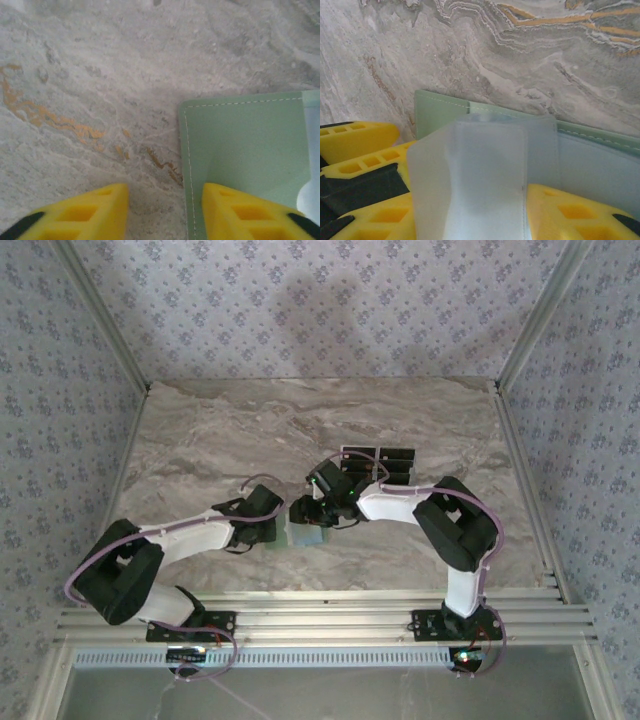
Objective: Put the credit cards into the card holder
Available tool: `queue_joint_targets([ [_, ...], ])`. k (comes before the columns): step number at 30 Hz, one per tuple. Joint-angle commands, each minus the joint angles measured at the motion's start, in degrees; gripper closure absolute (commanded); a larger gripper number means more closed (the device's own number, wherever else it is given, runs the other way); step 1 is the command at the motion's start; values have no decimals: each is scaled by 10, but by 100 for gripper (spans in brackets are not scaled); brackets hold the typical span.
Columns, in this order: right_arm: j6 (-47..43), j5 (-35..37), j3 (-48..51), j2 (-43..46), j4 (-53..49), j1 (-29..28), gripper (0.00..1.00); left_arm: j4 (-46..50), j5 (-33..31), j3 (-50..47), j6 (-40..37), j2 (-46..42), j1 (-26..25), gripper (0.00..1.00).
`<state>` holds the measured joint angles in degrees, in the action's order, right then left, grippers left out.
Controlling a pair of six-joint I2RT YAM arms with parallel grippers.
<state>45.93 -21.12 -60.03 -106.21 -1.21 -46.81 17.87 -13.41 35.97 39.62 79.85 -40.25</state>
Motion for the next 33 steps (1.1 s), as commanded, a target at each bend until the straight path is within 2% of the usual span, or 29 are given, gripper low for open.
queue_joint_targets([
  [1,11,-10,-1,8,0,-6,50,5,-22,11,0,-43,1,43],
  [8,7,-6,-30,-1,-20,-23,50,47,-65,7,45,-116,8,34],
  [13,8,-2,-56,-16,-31,-38,50,80,-99,1,84,-159,13,32],
  [20,4,3,-117,-44,-57,-62,49,106,-111,5,93,-192,23,31],
  [24,-3,0,-140,-59,-74,-66,50,106,-106,7,85,-199,32,31],
  [33,-54,62,-88,38,-148,-21,49,63,-47,-7,48,-181,33,31],
])
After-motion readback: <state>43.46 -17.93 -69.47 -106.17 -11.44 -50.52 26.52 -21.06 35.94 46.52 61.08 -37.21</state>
